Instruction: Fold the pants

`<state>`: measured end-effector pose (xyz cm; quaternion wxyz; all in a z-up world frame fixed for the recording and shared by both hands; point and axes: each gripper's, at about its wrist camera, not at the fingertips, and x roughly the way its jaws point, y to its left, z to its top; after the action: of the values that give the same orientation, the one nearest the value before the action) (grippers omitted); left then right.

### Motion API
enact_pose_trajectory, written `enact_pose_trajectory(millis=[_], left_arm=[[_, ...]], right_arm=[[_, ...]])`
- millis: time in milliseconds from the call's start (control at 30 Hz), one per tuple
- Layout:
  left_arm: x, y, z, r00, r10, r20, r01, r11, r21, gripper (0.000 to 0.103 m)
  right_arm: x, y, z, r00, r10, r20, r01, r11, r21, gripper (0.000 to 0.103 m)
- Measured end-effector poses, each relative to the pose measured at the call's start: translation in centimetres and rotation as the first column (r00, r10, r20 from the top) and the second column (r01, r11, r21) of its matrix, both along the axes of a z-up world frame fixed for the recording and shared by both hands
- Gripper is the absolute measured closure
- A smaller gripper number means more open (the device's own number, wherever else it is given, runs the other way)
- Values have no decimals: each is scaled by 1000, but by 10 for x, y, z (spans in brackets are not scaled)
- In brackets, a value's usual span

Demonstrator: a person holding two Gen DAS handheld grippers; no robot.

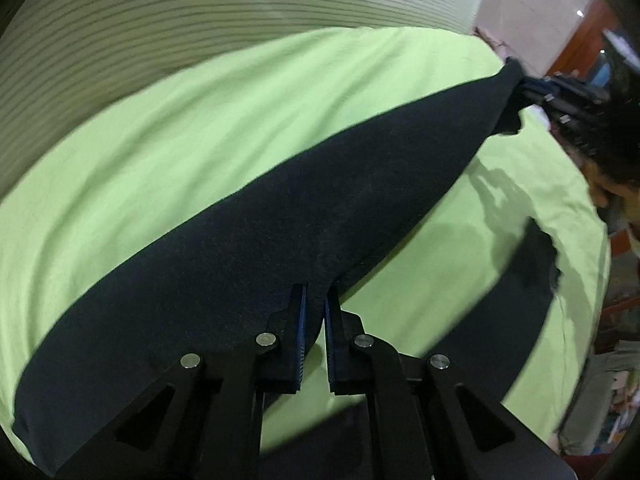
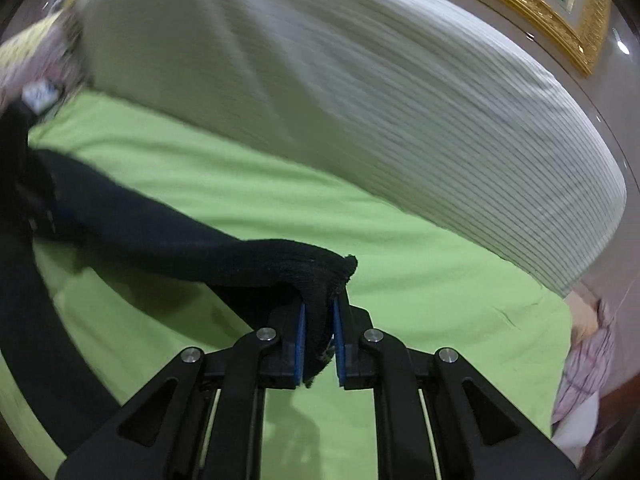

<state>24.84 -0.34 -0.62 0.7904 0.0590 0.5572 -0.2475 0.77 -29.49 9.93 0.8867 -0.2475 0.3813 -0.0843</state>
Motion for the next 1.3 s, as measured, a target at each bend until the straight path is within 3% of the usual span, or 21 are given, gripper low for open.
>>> enact_pose_trajectory(millis=[100, 200, 300, 367, 433, 467, 500, 533, 600, 700, 733, 833, 967, 1033, 1100, 1167, 1200, 1233, 1267, 1300], left_arm=[[-13, 9, -11, 998, -35, -51, 35, 999, 6, 95], [-31, 3, -25, 992, -78, -96, 82, 996, 37, 93], [-48, 1, -23, 987, -117, -111, 120, 993, 23, 80], [-48, 5, -11, 987, -129, -100, 132, 991, 20, 78], [-42, 14, 3, 990, -124, -72, 125, 992, 8, 72], [-39, 7, 6, 992, -115, -61, 116, 993, 12, 61], [-29, 11, 10, 994, -100, -48, 101, 995, 20, 54], [-22, 9, 12, 996, -85, -34, 86, 996, 25, 53], [0, 8, 17, 998, -50, -24, 51, 998, 35, 53], [33, 21, 8, 998, -10, -64, 12, 999, 30, 52], [43, 17, 1, 997, -12, -76, 15, 999, 42, 52], [62, 16, -14, 994, -56, -92, 65, 993, 103, 52], [81, 14, -37, 981, -106, -163, 126, 985, 117, 52], [85, 9, -45, 971, -139, -195, 164, 979, 117, 49], [87, 3, -46, 962, -178, -206, 206, 970, 126, 44], [87, -14, -51, 954, -208, -218, 242, 960, 144, 45], [86, -20, -53, 951, -216, -219, 252, 956, 150, 53], [85, -21, -52, 950, -227, -217, 263, 952, 155, 62], [83, -27, -53, 947, -237, -218, 273, 950, 152, 85], [79, -37, -55, 945, -241, -221, 275, 951, 141, 93]], right_arm=[[-21, -22, -25, 993, -58, -100, 60, 998, 18, 87], [-45, -48, -45, 972, -179, -151, 192, 978, 77, 87], [-68, -70, -46, 949, -280, -147, 306, 931, 199, 84], [-79, -76, -41, 937, -322, -138, 349, 894, 282, 84], [-84, -81, -30, 934, -339, -116, 355, 835, 420, 79], [-86, -84, -26, 933, -343, -112, 354, 813, 461, 75], [-82, -85, -22, 933, -344, -107, 345, 767, 541, 63], [-80, -84, -20, 933, -344, -104, 337, 736, 588, 50], [-66, -85, -17, 932, -348, -102, 321, 660, 679, 48], [-36, -91, -26, 909, -361, -207, 390, 562, 730, 48], [-22, -96, -36, 888, -364, -281, 442, 505, 742, 48], [-3, -104, -56, 842, -369, -394, 533, 449, 717, 48], [21, -110, -84, 789, -302, -535, 614, 393, 684, 48], [28, -105, -98, 770, -225, -597, 633, 377, 676, 48], [42, -100, -100, 764, -192, -616, 636, 389, 667, 48], [53, -92, -96, 766, -174, -618, 620, 452, 641, 68], [57, -84, -95, 766, -177, -618, 612, 495, 617, 86], [51, -92, -94, 771, -172, -614, 602, 511, 613, 93], [52, -84, -91, 785, -171, -596, 580, 542, 608, 94], [52, -76, -86, 806, -171, -567, 548, 576, 607, 95]])
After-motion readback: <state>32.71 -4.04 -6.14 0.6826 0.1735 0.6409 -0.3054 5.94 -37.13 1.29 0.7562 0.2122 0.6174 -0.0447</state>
